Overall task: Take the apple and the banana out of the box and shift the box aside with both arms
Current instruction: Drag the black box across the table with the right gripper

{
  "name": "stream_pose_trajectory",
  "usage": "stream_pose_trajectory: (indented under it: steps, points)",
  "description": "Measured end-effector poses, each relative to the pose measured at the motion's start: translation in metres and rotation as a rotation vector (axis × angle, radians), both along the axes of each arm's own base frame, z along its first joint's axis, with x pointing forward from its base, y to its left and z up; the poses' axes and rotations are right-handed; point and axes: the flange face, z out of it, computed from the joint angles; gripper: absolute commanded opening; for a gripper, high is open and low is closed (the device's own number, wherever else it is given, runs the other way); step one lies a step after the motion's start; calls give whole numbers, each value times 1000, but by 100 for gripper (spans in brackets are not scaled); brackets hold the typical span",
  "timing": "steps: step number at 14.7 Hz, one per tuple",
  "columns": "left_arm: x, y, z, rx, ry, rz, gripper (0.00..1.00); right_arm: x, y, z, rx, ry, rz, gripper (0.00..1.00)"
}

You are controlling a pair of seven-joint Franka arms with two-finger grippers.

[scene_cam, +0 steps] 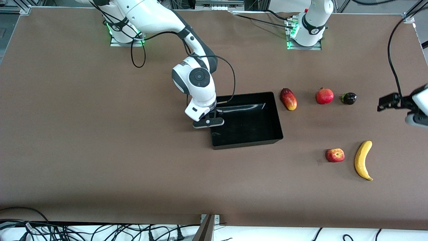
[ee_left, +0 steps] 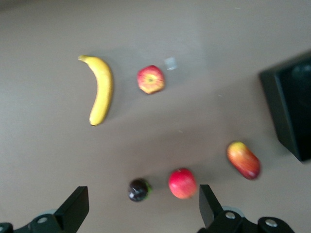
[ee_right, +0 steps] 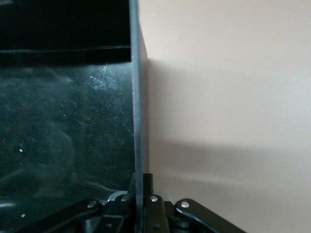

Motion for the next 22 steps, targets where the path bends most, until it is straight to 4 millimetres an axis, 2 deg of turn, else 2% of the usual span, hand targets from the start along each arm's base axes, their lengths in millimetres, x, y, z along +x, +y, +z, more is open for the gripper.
stream_pose_trajectory:
  steps: [2, 4, 5, 7, 9, 10, 12, 15, 16, 18, 22]
  points:
    - [-24, -31, 31, 3, 20, -19, 100, 24, -37, 38, -32, 15, -40, 0]
    - [-48, -54, 56, 5, 37, -30, 100, 55, -96, 84, -28, 46, -65, 0]
    - [-60, -62, 67, 3, 48, -30, 100, 71, -133, 105, -22, 65, -63, 0]
    - [-81, -76, 85, 5, 63, -33, 100, 96, -223, 137, -22, 108, -30, 0]
    - [-92, -92, 95, 12, 52, -9, 100, 108, -314, 142, -21, 141, -19, 0]
    - [-94, -98, 96, 15, 49, 5, 100, 109, -354, 138, -21, 158, -18, 0]
    - [-97, -102, 96, 20, 55, 35, 100, 107, -423, 120, -21, 196, -3, 0]
    - [-97, -100, 94, 28, 59, 110, 100, 93, -505, 77, 34, 227, 26, 0]
    - [-97, -98, 95, 29, 58, 122, 100, 86, -525, 62, 43, 225, 17, 0]
    - [-97, -94, 95, 29, 56, 139, 100, 71, -545, 34, 40, 225, -6, 0]
    - [-97, -91, 96, 13, 59, 149, 100, 45, -547, -7, 27, 194, -28, 0]
